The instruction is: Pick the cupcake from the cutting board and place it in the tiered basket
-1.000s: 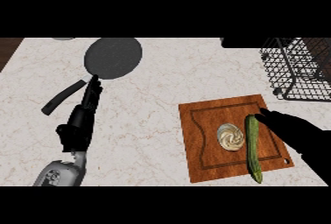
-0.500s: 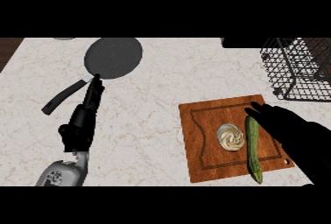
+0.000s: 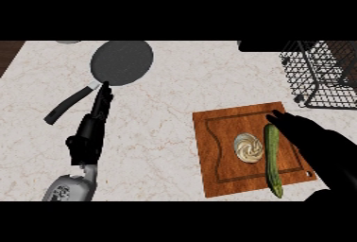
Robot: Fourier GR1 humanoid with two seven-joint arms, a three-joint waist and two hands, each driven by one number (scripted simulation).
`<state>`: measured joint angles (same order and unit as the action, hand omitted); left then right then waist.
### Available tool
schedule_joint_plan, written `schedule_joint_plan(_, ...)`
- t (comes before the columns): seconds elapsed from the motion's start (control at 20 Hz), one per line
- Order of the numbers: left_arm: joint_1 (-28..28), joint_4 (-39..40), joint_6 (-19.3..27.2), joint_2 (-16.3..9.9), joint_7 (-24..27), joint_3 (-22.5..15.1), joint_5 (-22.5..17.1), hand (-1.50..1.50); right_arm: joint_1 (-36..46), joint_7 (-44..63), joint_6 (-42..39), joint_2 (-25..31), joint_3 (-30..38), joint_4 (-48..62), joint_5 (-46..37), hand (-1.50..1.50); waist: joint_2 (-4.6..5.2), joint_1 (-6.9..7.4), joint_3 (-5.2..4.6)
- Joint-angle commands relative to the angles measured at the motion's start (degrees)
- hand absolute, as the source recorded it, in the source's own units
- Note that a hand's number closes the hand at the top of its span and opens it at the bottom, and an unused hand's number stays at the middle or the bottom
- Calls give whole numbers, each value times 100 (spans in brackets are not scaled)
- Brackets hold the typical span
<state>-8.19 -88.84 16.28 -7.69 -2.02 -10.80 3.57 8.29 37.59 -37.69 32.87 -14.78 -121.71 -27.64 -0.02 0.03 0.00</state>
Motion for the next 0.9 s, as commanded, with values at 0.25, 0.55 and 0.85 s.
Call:
schedule_joint_plan(0.25, -195, 324, -195, 165, 122, 251, 137, 0, -261, -1519, 315, -311, 220, 1007, -841, -150, 4, -5, 1)
schedule_joint_plan(0.55, 173, -222, -453, 43, -102, 399, 70, 0, -528, -1059, 69, -881, 10, 340, -1060, -150, -4, -4, 0)
schedule_joint_plan(0.85, 127, -26, -418, 273, 96, 411, 291, 0, -136, -1370, -284, -1142, 284, 996, -1168, -150, 0, 0, -1)
